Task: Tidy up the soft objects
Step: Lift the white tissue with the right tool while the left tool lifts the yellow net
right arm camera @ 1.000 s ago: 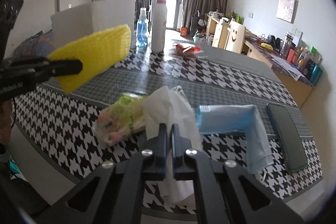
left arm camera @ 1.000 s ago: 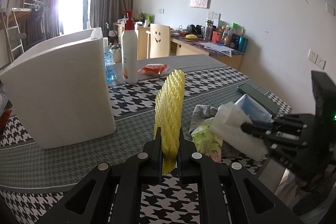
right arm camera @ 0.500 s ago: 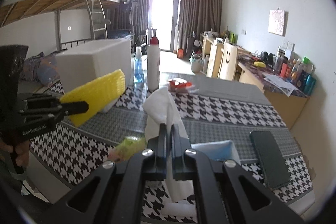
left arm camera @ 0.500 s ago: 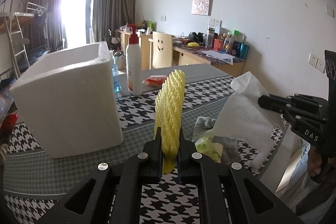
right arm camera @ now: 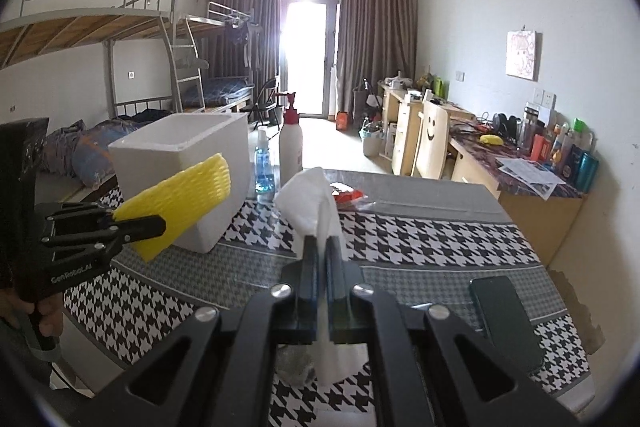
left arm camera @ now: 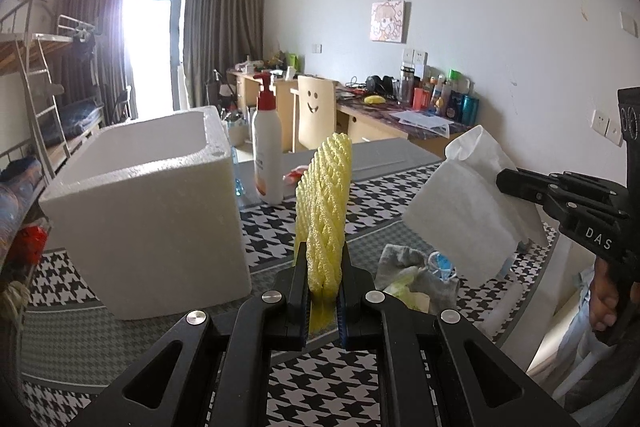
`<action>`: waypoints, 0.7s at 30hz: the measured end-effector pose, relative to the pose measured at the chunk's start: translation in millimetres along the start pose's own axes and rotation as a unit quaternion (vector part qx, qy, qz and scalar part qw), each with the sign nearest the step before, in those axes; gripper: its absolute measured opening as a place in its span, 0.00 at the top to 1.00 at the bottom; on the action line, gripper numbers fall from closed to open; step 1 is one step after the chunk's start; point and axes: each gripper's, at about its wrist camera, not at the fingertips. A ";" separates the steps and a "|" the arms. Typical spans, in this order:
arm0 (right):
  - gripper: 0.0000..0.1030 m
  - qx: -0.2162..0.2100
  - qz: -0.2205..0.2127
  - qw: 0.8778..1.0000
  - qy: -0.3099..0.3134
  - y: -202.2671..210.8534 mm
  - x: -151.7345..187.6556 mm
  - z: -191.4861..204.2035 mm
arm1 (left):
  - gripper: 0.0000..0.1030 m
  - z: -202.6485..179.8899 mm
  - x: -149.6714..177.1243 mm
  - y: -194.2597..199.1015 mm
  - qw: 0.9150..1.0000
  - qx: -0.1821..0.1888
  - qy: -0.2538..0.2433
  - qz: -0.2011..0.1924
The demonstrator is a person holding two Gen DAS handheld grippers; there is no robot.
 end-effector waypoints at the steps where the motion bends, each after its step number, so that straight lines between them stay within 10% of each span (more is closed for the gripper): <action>1: 0.95 -0.001 -0.001 1.000 -0.002 -0.4 -0.8 -0.5 | 0.89 0.4 -0.4 0.5 1.000 -0.001 0.000 -0.001; 21: 0.95 -0.004 -0.027 1.000 -0.006 1.4 -23.0 -3.0 | 0.90 1.2 -22.0 10.6 0.999 -0.008 -0.019 -0.028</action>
Point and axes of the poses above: each gripper's, at about its wrist camera, not at the fingertips, and y roughly against the way its jaws point, z to its left, x to its underside, and after that the axes turned 4 degrees about -z, right-handed
